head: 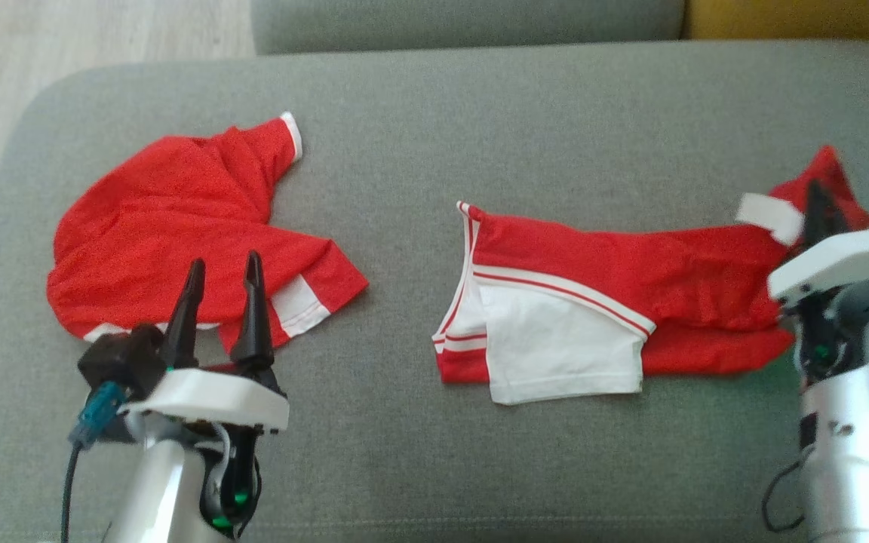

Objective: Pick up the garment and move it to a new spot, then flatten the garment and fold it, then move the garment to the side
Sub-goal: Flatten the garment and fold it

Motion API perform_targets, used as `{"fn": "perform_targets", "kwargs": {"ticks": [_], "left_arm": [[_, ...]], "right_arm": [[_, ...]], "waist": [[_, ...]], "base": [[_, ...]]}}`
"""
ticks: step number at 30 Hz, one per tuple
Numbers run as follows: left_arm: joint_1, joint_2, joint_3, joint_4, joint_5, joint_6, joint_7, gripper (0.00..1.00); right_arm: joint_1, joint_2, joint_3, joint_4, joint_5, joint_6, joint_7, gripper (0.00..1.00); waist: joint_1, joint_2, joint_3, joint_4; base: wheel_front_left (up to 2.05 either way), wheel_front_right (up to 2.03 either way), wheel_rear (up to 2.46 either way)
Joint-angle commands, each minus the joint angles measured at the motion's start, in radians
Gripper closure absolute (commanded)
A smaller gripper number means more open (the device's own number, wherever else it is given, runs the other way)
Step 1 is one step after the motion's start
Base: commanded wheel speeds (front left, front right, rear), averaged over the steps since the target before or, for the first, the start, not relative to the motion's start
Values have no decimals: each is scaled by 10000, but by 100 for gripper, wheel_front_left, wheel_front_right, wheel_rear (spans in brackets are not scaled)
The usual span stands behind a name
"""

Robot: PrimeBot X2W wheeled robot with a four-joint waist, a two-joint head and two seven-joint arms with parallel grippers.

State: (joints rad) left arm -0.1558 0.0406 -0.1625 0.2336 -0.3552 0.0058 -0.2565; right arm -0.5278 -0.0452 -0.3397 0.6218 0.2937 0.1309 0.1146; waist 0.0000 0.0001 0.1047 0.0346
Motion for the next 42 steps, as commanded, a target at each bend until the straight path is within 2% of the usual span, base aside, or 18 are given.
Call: {"fn": "perform_targets", "kwargs": {"ticks": [1,7,17,23,31,32,33,38,42], "left_arm": [[-136,97,289,-294,-34,44,-53,0],[232,97,308,-273,-110,119,-53,0],[608,97,205,-243,-201,211,-53,0],[734,97,125,-227,-291,225,-53,0],[635,97,-58,-246,-421,252,-53,0],[605,97,-68,-237,-438,255,-53,0],[578,97,-65,-220,-447,252,-53,0],[524,97,8,-148,-459,250,-53,0],[487,97,52,-116,-484,264,-53,0]], "right_arm": [[-110,-52,622,-514,320,-2,7,100],[664,-52,2505,-1370,1653,-2,52,100],[1883,-51,5130,-2344,2964,-2,64,100],[2226,-51,6310,-2358,3230,-2,-159,100],[1971,-51,7087,-1494,3307,-2,-640,100],[1919,-51,7288,-1420,3284,-2,-709,23],[1895,-51,7548,-1378,3336,-2,-736,0],[1899,-51,9235,-1920,4015,-2,-835,0],[1724,-51,9528,-2199,4348,-2,-1220,0]], "waist": [[0,-1,-299,46],[0,-1,-767,142],[0,-1,-1234,590],[0,-1,-1222,895],[0,-1,-898,1205],[0,-1,-839,1235],[0,-1,-799,1255],[0,-1,-683,1233],[0,-1,-670,1048]], "base": [[0,0,0],[0,0,0],[0,0,0],[0,0,0],[0,0,0],[0,0,0],[0,0,0],[0,0,0],[0,0,0]]}}
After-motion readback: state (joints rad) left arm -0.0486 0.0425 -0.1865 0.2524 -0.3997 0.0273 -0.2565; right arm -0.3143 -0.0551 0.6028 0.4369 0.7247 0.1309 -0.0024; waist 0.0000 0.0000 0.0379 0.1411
